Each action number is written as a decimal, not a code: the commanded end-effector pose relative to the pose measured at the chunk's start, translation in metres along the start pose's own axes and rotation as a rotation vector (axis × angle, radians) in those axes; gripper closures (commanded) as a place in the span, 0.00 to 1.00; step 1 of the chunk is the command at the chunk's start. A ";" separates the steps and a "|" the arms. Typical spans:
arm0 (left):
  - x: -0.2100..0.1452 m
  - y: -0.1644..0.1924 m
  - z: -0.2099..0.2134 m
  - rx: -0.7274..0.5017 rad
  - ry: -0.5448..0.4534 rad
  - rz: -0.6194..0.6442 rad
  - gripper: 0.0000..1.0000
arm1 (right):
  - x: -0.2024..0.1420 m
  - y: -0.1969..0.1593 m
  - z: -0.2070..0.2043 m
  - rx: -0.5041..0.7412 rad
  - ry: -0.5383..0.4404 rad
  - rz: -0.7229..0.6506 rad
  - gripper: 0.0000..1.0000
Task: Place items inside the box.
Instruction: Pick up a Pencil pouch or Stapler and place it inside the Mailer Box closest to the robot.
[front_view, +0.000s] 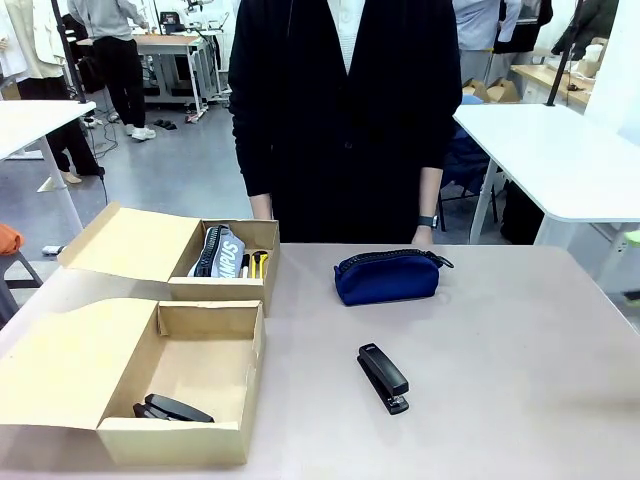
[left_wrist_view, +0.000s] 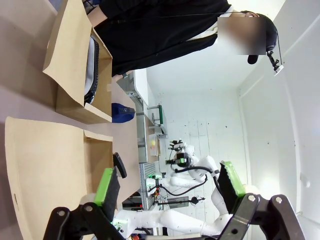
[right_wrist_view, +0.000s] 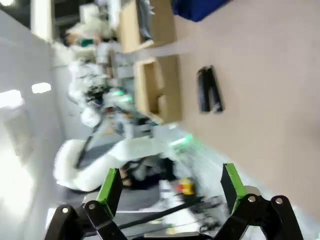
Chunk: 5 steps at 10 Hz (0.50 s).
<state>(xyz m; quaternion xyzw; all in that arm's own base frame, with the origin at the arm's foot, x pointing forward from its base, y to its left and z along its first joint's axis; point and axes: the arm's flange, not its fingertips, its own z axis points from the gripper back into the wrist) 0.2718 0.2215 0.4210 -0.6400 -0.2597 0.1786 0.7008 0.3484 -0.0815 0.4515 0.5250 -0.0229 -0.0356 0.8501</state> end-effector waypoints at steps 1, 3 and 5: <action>-0.003 0.000 0.000 -0.008 0.003 -0.022 0.00 | 0.063 0.045 -0.054 -0.687 -0.234 0.480 0.00; -0.003 0.000 0.000 -0.008 0.003 -0.022 0.00 | 0.069 0.072 -0.091 -0.884 -0.199 0.698 0.00; -0.003 0.000 0.000 -0.008 0.003 -0.022 0.00 | 0.054 0.074 -0.072 -0.264 0.000 0.230 0.00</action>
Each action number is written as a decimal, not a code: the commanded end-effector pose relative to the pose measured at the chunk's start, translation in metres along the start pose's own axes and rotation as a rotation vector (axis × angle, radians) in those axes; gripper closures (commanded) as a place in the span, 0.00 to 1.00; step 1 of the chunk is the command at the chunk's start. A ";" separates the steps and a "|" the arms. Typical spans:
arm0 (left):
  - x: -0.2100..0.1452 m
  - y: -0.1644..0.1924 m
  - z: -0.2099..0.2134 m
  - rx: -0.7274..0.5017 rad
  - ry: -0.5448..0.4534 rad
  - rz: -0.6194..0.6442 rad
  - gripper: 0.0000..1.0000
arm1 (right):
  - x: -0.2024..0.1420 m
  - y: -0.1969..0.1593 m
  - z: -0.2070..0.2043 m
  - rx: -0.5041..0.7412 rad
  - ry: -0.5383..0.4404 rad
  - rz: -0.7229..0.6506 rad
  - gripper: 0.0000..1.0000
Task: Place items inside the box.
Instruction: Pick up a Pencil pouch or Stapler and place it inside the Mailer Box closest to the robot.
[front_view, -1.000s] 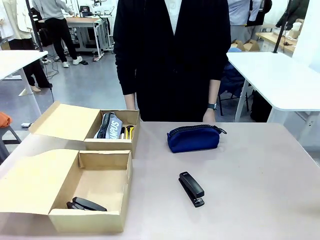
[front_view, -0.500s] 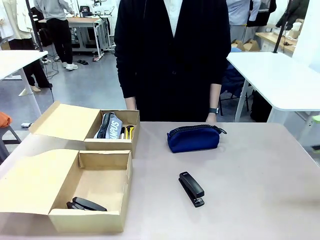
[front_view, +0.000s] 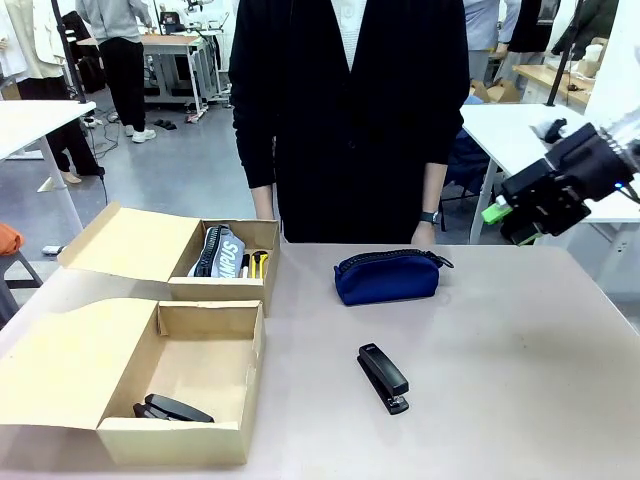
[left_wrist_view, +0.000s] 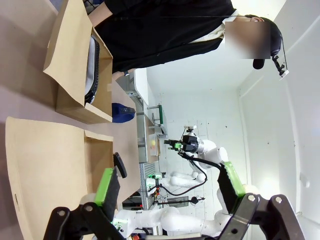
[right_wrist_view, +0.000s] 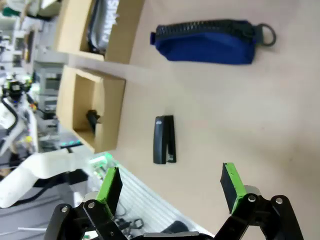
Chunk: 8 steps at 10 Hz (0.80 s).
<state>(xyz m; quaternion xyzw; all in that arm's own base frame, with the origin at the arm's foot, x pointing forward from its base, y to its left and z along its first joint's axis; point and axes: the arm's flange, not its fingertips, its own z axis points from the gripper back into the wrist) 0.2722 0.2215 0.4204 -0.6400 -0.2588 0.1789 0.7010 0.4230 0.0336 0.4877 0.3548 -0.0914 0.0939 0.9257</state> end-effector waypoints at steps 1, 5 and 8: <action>-0.003 -0.001 0.000 -0.009 0.002 -0.023 0.00 | 0.007 0.012 -0.008 -0.040 -0.001 0.037 0.00; -0.003 -0.001 0.000 -0.009 0.002 -0.023 0.00 | 0.065 0.015 -0.043 0.058 -0.083 1.244 0.00; -0.003 -0.001 0.000 -0.009 0.002 -0.023 0.00 | 0.086 0.008 -0.042 0.120 0.008 1.138 0.00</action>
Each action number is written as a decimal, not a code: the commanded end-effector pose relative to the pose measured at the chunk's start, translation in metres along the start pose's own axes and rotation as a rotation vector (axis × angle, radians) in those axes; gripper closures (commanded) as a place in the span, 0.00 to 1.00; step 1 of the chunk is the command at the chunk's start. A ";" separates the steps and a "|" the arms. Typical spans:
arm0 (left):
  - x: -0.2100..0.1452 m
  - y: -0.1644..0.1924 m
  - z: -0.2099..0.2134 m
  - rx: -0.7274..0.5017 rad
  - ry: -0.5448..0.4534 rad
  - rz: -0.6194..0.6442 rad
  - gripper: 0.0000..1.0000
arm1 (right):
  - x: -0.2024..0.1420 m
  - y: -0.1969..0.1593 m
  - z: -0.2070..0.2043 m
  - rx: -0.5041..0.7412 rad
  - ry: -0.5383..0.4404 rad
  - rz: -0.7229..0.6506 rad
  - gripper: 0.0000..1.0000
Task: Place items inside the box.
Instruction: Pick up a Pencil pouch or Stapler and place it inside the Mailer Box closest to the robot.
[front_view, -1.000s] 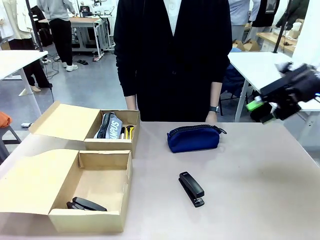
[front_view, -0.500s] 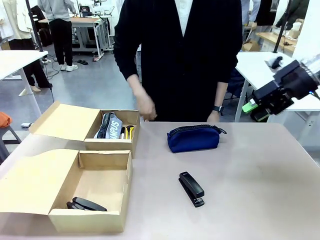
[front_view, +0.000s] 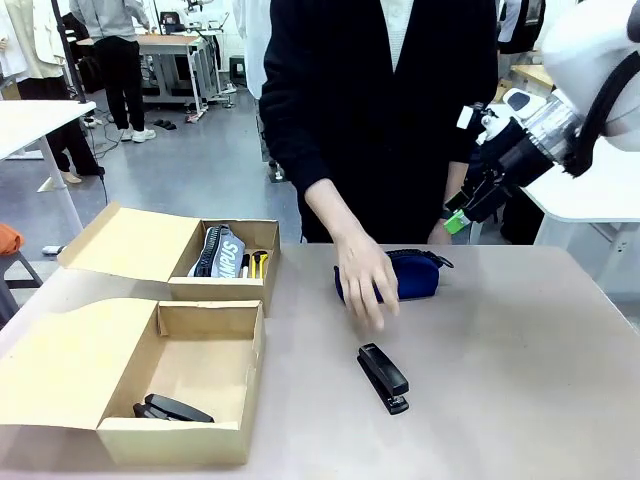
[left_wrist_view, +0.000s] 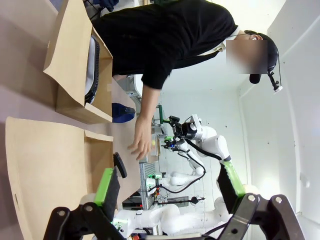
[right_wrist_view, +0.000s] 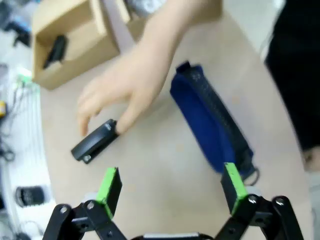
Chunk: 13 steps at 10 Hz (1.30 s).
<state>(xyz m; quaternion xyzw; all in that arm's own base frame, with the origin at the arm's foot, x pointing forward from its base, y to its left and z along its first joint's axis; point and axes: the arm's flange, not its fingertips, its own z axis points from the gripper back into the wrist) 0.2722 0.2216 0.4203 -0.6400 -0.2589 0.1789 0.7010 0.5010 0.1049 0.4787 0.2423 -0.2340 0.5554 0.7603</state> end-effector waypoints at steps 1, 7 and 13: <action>-0.003 -0.001 0.000 -0.009 0.002 -0.023 0.00 | -0.061 -0.001 0.077 0.285 -0.414 -0.135 0.00; -0.003 -0.001 0.000 -0.009 0.002 -0.023 0.00 | -0.171 0.046 0.151 0.216 -0.471 -0.323 0.00; -0.003 -0.001 0.000 -0.009 0.002 -0.023 0.00 | -0.171 0.046 0.151 0.216 -0.471 -0.323 0.00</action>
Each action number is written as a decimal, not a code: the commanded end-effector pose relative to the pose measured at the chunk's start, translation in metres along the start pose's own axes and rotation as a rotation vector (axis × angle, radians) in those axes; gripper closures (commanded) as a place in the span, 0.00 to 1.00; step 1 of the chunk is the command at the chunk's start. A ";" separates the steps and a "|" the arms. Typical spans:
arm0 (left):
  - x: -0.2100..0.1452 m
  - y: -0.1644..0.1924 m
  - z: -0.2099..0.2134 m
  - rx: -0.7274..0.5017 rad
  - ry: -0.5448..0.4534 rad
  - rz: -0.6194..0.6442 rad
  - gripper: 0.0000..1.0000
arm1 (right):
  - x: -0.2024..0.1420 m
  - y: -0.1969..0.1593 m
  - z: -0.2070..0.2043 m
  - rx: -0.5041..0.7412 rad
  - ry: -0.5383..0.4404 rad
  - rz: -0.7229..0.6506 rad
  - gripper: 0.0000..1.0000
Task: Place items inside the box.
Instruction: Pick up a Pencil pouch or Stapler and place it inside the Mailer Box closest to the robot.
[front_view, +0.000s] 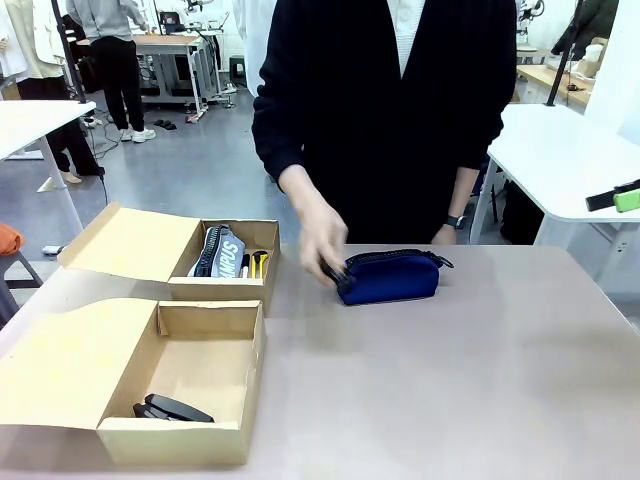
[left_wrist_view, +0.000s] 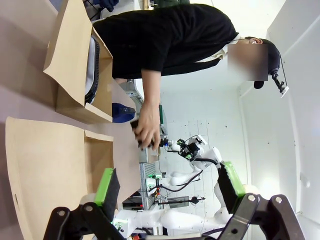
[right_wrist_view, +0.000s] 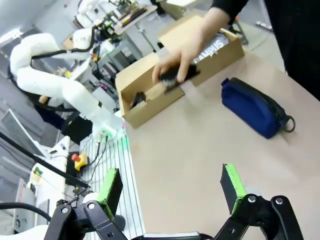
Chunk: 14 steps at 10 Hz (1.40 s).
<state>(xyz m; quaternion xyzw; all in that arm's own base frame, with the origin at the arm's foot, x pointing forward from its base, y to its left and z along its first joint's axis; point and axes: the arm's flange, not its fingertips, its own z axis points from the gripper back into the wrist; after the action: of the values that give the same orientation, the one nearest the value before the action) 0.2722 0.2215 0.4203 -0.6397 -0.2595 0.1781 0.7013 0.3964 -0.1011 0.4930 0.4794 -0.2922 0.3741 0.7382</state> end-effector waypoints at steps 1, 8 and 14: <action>-0.003 -0.001 0.000 -0.009 0.002 -0.021 0.00 | 0.002 0.001 -0.003 0.004 0.005 0.004 0.00; -0.003 -0.001 0.000 -0.009 0.002 -0.021 0.00 | 0.113 -0.008 -0.311 -0.129 0.715 0.511 0.00; -0.003 -0.001 0.000 -0.009 0.002 -0.021 0.00 | 0.135 -0.032 -0.338 -0.512 0.979 0.691 0.00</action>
<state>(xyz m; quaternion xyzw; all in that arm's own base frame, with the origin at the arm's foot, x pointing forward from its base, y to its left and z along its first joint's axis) 0.2726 0.2210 0.4203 -0.6391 -0.2597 0.1766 0.7021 0.4996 0.2291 0.4756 -0.0145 -0.1486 0.7228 0.6748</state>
